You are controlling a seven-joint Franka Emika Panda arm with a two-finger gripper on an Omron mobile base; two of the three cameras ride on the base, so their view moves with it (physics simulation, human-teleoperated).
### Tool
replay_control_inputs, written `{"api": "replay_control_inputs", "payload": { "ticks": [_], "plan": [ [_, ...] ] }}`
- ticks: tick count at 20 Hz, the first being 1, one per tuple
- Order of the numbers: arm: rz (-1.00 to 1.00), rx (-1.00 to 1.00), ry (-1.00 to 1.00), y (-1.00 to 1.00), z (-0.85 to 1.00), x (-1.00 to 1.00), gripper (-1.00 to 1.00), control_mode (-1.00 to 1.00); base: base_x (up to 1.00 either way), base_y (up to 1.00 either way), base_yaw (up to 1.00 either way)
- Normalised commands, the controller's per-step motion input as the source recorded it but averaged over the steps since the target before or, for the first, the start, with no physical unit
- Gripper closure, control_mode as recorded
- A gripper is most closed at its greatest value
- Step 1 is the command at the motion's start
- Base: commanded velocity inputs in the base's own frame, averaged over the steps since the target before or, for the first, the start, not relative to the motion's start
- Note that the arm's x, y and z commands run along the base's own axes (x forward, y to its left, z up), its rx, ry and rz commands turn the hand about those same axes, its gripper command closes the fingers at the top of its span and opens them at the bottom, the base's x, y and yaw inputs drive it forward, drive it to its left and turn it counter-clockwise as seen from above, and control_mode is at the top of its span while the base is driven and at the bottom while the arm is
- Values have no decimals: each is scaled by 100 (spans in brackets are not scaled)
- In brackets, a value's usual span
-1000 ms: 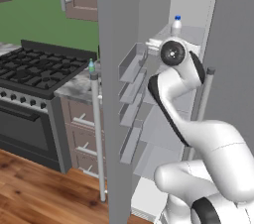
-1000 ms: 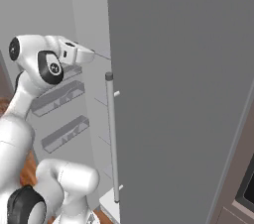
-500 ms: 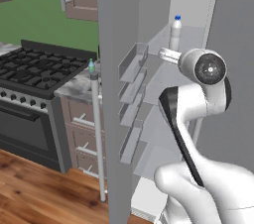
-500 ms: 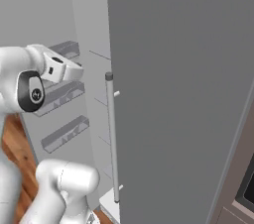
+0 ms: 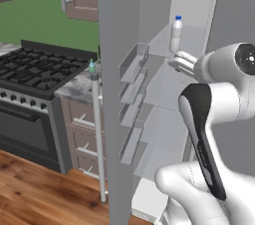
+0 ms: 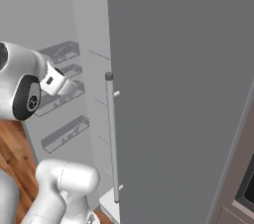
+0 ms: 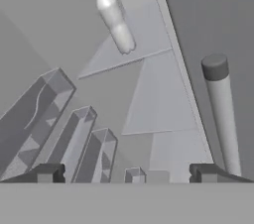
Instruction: Take the bottled waters from the counter and place them in the freezer to freeze. Close the freezer door after placing the bottles.
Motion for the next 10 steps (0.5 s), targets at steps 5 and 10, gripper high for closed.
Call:
{"api": "replay_control_inputs", "payload": {
  "ticks": [5, 10],
  "plan": [
    [17, 19, 44, 0, -2, -1, -100, -100, 0, 0, 0],
    [18, 0, 27, 0, -16, -45, -100, -100, 0, 0, 0]
  ]
}}
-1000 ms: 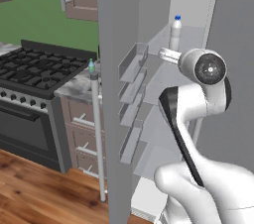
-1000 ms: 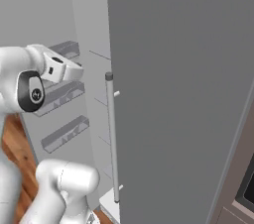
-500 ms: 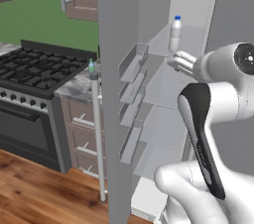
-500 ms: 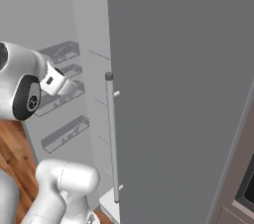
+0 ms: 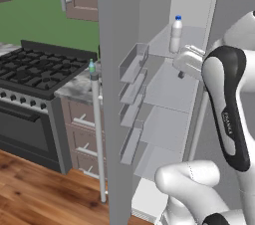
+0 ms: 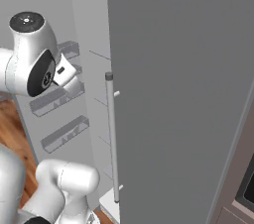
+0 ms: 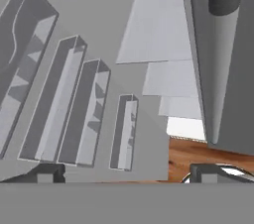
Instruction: Take the bottled waters from the counter and place them in the freezer to freeze. Close the freezer door after placing the bottles.
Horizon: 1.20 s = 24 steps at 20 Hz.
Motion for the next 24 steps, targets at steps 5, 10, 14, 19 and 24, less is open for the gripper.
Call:
{"api": "replay_control_inputs", "payload": {
  "ticks": [5, 10, 14, 19, 24],
  "plan": [
    [1, 0, 12, -1, -29, -29, -100, -100, 0, 0, 0],
    [0, -21, 16, -2, -74, -6, -100, -100, 0, 0, 0],
    [6, -43, 1, -3, -100, 0, -100, -100, 0, 0, 0],
    [9, -12, 0, -8, -57, -1, -100, -100, 0, 0, 0],
    [16, 4, -1, -3, -18, 1, -100, -100, 0, 0, 0]
  ]
}}
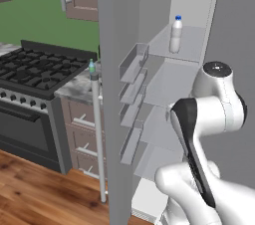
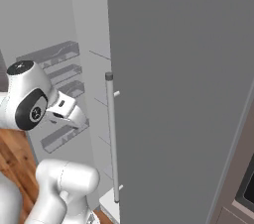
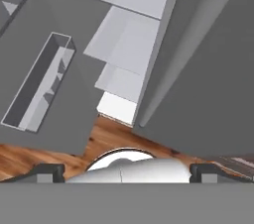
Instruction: Take the bottled waters from the counter and place them in the freezer to freeze. Close the freezer door after placing the bottles.
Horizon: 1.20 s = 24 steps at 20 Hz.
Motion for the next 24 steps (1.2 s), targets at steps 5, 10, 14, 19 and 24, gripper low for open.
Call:
{"api": "replay_control_inputs", "payload": {
  "ticks": [5, 10, 14, 19, 24],
  "plan": [
    [17, 1, -4, 6, 0, 0, -100, -100, 0, 0, 0],
    [7, 21, -34, 9, 5, 6, -100, -100, 0, 0, 0],
    [-12, 47, -19, 67, 9, 11, -100, -100, 0, 0, 0],
    [-16, 51, -3, 43, 49, 10, -100, -100, 0, 0, 0],
    [-12, 75, -2, 17, 39, -3, -100, -100, 0, 0, 0]
  ]
}}
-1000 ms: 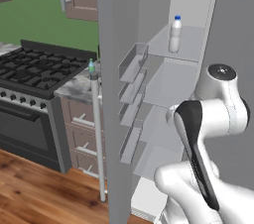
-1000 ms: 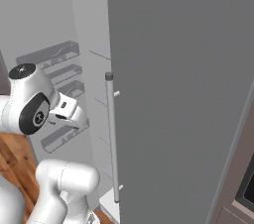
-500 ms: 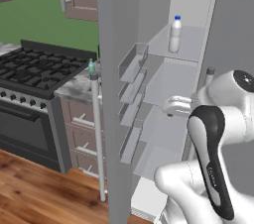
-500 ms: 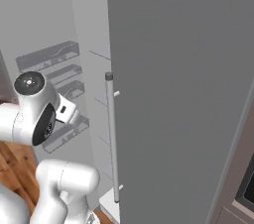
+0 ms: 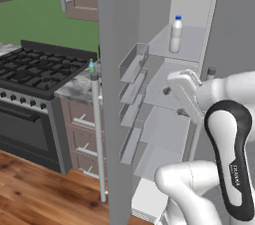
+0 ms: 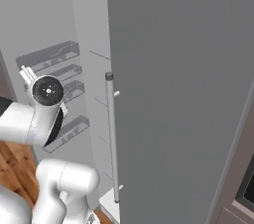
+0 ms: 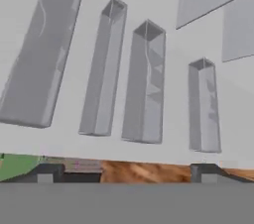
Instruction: Take the bottled waters from the counter and place them in the freezer to freeze. Close the freezer door after placing the bottles.
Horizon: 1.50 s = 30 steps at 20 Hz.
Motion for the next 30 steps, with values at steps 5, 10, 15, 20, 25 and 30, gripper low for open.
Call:
{"api": "replay_control_inputs", "payload": {
  "ticks": [5, 10, 15, 20, 25, 30],
  "plan": [
    [0, 51, 2, 23, 73, 3, -100, -100, 0, 0, 0],
    [3, 35, 0, 23, 61, 26, -100, -100, 0, 0, 0],
    [6, 11, 0, 1, 5, 29, -100, -100, 0, 0, 0],
    [1, 0, 0, 0, 0, 43, -100, -100, 0, 0, 0],
    [0, 0, 1, 6, 0, 36, -100, -100, 0, 0, 0],
    [0, 0, 0, 32, 0, 18, -100, -100, 0, 0, 0]
  ]
}}
